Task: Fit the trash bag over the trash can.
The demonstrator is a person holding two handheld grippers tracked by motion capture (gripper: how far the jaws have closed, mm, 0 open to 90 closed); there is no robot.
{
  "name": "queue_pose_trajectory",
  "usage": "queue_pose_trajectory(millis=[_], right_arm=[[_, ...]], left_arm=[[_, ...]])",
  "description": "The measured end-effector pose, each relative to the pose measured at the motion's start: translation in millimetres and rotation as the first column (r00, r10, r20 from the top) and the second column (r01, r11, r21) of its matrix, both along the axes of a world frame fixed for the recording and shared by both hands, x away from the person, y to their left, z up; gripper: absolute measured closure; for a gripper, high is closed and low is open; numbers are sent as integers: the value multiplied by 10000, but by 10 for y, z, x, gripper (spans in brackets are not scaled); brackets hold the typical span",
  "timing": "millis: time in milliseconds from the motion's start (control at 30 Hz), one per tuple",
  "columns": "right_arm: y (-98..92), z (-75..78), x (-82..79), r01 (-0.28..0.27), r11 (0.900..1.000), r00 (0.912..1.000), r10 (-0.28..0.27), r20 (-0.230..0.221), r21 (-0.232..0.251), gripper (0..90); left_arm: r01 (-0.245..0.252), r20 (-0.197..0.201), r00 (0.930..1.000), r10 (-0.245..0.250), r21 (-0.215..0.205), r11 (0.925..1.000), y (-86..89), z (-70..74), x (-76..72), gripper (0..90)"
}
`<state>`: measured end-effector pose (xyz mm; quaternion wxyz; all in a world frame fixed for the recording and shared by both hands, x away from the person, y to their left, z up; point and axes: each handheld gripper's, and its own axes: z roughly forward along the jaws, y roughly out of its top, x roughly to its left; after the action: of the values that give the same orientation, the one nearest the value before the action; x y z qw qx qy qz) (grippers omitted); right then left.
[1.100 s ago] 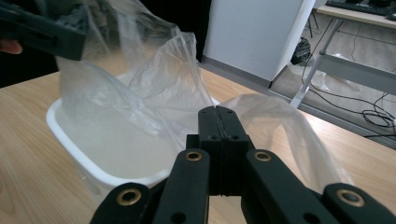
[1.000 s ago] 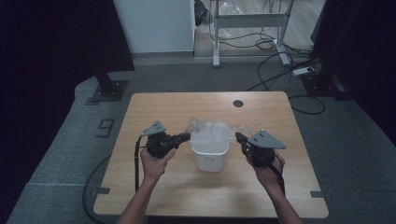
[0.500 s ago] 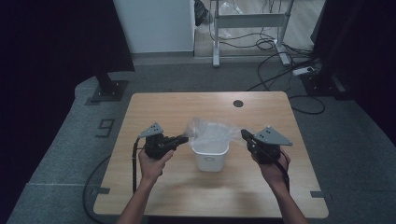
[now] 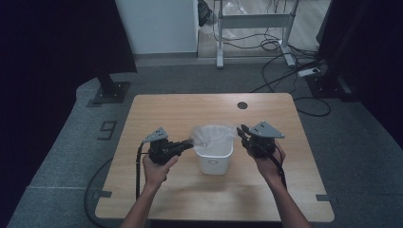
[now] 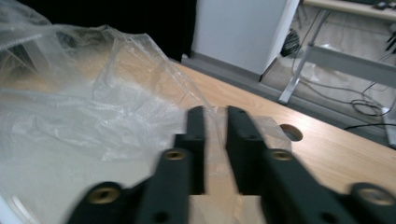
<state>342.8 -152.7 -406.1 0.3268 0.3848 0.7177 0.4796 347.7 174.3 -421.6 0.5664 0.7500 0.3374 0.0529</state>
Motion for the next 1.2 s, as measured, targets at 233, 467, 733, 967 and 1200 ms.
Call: queue_pose_trajectory(millis=[233,467,733,967,1200], right_arm=[[-50,158,-298,-417,9980,9965,382,740,475,579],[80,178,-490,-1466,9879,9871,1428,727,499,527],[208,124,-407,-1961,9805,9797,1952,464,156,483],[216,197,-338,-1804,9835,9828,1796,425,163,480],[162,370,-295,-1820,9833,9820,1812,535,98,482]], left_arm=[[-31,7,10000,31,-49,10000,-16,-2,2,894],[-41,-17,10000,41,-107,9999,-33,-8,-9,893],[75,-56,10000,-77,-306,9995,8,-13,-55,894],[171,-113,9998,-176,-428,9989,47,-43,-110,894],[215,-208,9995,-226,-509,9985,48,-84,-113,893]])
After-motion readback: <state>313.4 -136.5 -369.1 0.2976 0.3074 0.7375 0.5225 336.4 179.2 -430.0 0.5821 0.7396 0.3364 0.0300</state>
